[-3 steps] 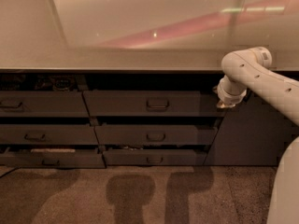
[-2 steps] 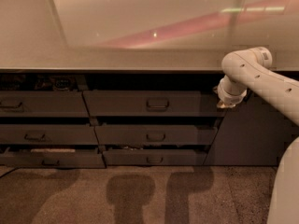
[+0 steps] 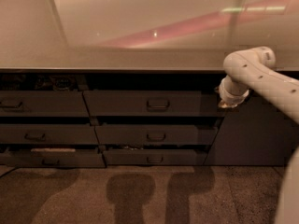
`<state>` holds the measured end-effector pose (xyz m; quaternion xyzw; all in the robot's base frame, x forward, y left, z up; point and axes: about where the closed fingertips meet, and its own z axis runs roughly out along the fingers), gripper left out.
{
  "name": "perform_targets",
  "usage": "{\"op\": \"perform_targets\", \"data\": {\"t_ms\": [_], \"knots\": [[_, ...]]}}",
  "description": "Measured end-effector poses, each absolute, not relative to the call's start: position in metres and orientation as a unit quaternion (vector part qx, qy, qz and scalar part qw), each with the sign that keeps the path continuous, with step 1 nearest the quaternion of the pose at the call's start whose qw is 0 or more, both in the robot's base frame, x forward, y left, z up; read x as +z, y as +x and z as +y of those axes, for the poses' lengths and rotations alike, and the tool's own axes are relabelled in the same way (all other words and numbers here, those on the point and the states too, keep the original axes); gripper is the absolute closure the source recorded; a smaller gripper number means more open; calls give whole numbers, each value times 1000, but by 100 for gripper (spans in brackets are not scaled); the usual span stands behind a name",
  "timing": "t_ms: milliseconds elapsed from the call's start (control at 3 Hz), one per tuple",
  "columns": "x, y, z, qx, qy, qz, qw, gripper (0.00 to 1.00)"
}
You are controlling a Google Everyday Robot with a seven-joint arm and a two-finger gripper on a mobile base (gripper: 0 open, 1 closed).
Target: Open top drawer
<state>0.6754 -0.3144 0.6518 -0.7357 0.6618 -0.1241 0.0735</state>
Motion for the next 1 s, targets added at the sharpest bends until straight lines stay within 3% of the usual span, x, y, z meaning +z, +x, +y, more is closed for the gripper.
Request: {"op": "perform_targets", "data": {"t_ms": [1000], "knots": [[664,673,-318,-136,-736,658,79,100]]}}
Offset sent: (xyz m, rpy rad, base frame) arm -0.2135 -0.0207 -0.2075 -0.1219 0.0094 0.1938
